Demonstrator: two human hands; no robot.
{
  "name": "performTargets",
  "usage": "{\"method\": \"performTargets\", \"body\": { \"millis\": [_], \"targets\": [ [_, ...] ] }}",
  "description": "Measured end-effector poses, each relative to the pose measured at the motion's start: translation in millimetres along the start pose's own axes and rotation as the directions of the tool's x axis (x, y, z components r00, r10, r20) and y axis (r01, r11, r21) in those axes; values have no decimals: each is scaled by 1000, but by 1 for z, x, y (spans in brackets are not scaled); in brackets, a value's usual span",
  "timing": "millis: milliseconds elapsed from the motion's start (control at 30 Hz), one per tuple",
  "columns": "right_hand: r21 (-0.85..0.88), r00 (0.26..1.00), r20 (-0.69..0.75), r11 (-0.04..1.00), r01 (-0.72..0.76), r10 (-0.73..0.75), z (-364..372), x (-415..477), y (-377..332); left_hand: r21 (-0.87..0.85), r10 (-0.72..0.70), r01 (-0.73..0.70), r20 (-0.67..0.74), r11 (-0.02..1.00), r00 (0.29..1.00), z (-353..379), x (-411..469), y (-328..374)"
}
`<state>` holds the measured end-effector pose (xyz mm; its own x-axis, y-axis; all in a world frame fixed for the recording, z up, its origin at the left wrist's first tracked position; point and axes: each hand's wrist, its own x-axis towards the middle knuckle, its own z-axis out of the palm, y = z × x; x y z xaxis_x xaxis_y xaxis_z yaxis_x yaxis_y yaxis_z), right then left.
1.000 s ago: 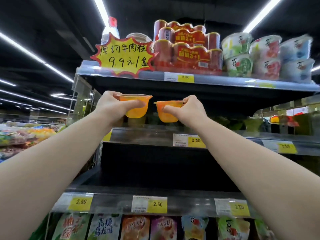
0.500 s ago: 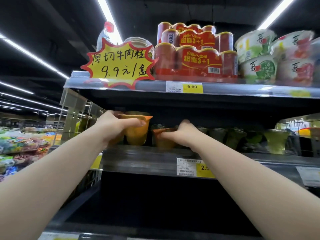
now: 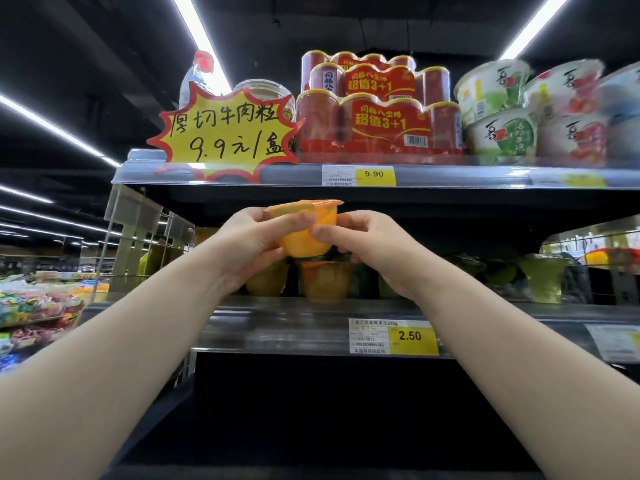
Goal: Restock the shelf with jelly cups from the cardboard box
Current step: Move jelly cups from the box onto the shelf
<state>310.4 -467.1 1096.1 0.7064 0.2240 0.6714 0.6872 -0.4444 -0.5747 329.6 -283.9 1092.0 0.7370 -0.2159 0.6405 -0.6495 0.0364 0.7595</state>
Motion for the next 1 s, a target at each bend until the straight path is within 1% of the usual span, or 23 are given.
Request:
{"method": "performTargets", "body": {
  "millis": [67,167,233,300,367,400,467,567,733,800,867,900,933,1000],
  "targets": [
    [39,1000,-6,999,-9,10,-4,0,0,-13,32,-32,26,999,999,6,1,1],
    [33,998,-62,999,-14,16,-5,1,6,25,56,-57,54,998,997,10,3,-1],
    [31,990,-139,999,-11,15,-2,3,12,156,87,-91,27,984,996,7,5,-7],
    [28,975,-218,999,-25,31,1,6,19,331,105,-80,-58,940,993,1,5,-16],
    [28,952,-297,997,-65,71,3,10,24,428,121,-46,-150,902,981,-4,1,-26],
    [29,939,-330,995,-91,96,4,12,25,462,157,-61,-171,885,973,-8,1,-31],
    [6,920,-368,990,-142,134,7,18,30,552,218,-109,-136,826,966,-12,-1,-37],
    [-65,917,-364,978,-200,164,13,26,34,676,222,-148,-24,722,975,-12,1,-40],
    [-121,927,-337,969,-215,163,14,33,38,726,276,-230,58,648,960,-14,4,-45],
    [-177,939,-302,959,-223,163,11,29,36,747,318,-268,80,608,945,-14,1,-46],
    [-305,954,-278,931,-199,112,7,18,31,761,405,-341,113,552,907,-12,-3,-47],
    [-385,961,-273,910,-156,49,6,9,29,764,441,-378,137,523,887,-11,-5,-49],
    [-464,966,-257,881,-93,-33,6,0,27,767,459,-408,167,496,872,-10,-7,-50],
    [-593,969,-176,805,38,-176,11,-19,27,782,445,-433,225,448,867,-9,-9,-52]
  ]
}}
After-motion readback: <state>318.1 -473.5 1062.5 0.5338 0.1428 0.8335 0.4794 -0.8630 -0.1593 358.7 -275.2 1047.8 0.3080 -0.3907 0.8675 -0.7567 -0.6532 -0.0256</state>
